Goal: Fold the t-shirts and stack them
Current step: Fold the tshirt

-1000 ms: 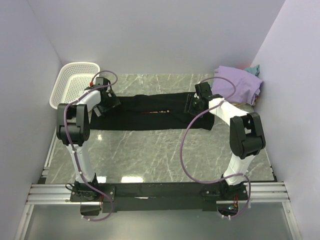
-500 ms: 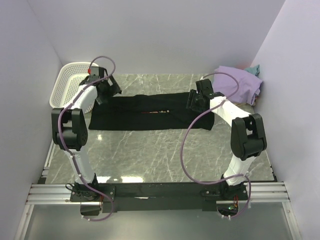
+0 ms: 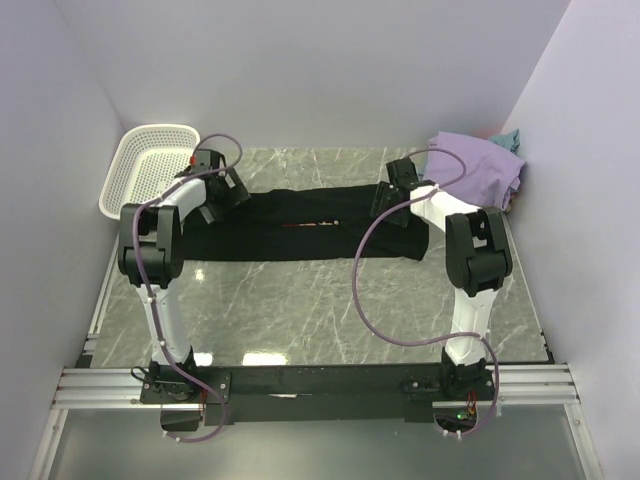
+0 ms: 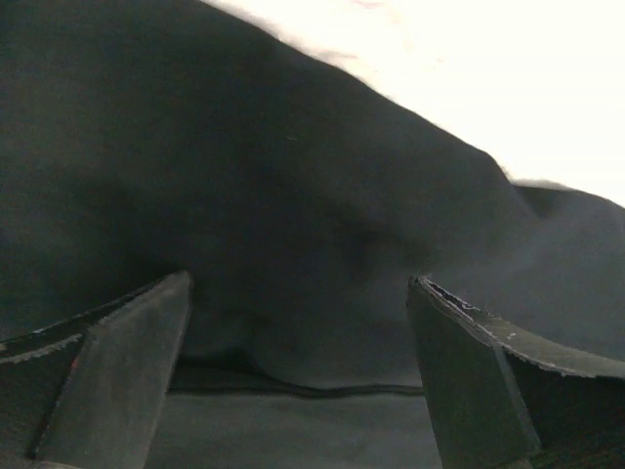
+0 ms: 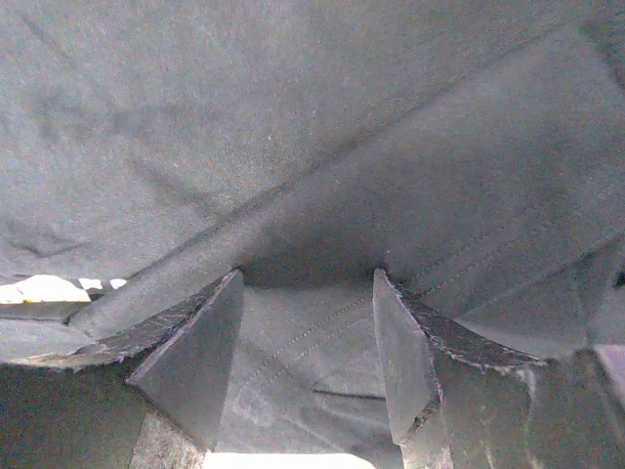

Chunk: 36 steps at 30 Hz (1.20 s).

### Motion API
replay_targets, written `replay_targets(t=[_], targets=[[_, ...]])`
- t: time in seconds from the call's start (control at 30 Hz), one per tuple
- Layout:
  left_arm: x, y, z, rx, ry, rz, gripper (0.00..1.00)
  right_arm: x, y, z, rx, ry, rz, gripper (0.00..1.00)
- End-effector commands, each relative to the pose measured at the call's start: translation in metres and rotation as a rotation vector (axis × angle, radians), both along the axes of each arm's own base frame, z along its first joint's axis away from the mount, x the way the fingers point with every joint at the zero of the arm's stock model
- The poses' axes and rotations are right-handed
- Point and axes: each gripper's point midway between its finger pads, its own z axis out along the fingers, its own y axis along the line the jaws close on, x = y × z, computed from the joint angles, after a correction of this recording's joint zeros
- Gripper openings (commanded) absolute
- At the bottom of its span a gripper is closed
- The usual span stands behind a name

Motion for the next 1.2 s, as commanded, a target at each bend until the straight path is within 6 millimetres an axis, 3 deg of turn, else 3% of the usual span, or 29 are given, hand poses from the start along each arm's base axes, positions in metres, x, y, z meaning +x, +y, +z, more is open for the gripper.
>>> replay_targets(t=[0.0,0.13,0.17,0.23,0.27,0.3,0.37,0.4,0.47,0.53,0.6,0.63,0.67,0.8,0.83,0.9,1.07,1.13,1.17], targets=[[-0.016,0.000,-0.009,0.041,0.033,0.018,0.99,0.013,-0.011,0.009,0.002,0.015,-0.047,0.63],[-0.040,-0.001,-0.030,0.093,0.115,0.055,1.00,0.022,-0.014,0.005,-0.012,0.046,-0.062,0.63],[-0.050,-0.007,-0.036,0.107,0.138,0.058,0.99,0.029,-0.015,0.011,-0.012,0.045,-0.065,0.63],[-0.069,-0.014,-0.048,0.115,0.184,0.056,0.99,0.033,-0.012,0.000,-0.015,0.082,-0.057,0.63],[-0.076,-0.027,-0.046,0.102,0.185,0.038,1.00,0.043,-0.011,0.009,-0.011,0.077,-0.058,0.63],[-0.082,-0.033,-0.048,0.096,0.193,0.031,0.99,0.044,-0.010,-0.003,-0.017,0.109,-0.060,0.62],[-0.102,-0.051,-0.052,0.071,0.217,0.005,0.99,0.057,-0.008,0.004,-0.014,0.096,-0.061,0.62],[-0.110,-0.059,-0.052,0.046,0.228,-0.009,0.99,0.059,-0.002,-0.002,0.009,0.108,-0.040,0.62],[-0.133,-0.071,-0.056,0.024,0.252,-0.015,0.99,0.070,0.001,0.007,0.018,0.090,-0.035,0.62],[-0.158,-0.078,-0.063,0.007,0.295,-0.027,1.00,0.075,0.004,0.000,0.020,0.102,-0.021,0.63],[-0.176,-0.094,-0.059,-0.027,0.299,-0.048,1.00,0.086,0.010,0.000,0.039,0.108,0.017,0.64],[-0.192,-0.098,-0.059,-0.048,0.319,-0.048,0.99,0.093,0.020,0.016,0.078,0.093,0.050,0.65],[-0.203,-0.108,-0.059,-0.050,0.326,-0.075,0.99,0.093,0.026,0.000,0.094,0.128,0.078,0.65],[-0.248,-0.126,-0.059,-0.059,0.382,-0.112,1.00,0.102,0.052,0.009,0.207,0.092,0.199,0.66],[-0.267,-0.137,-0.059,-0.077,0.406,-0.146,0.99,0.103,0.058,0.009,0.236,0.078,0.219,0.67],[-0.289,-0.145,-0.061,-0.090,0.445,-0.177,0.99,0.106,0.062,0.014,0.265,0.058,0.241,0.68],[-0.351,-0.190,-0.039,-0.154,0.490,-0.354,0.99,0.110,0.090,0.033,0.406,0.009,0.357,0.71],[-0.376,-0.203,-0.026,-0.175,0.498,-0.424,0.99,0.112,0.100,0.038,0.464,-0.015,0.402,0.72],[-0.379,-0.200,-0.023,-0.146,0.487,-0.430,0.99,0.111,0.104,0.037,0.499,-0.006,0.405,0.72]])
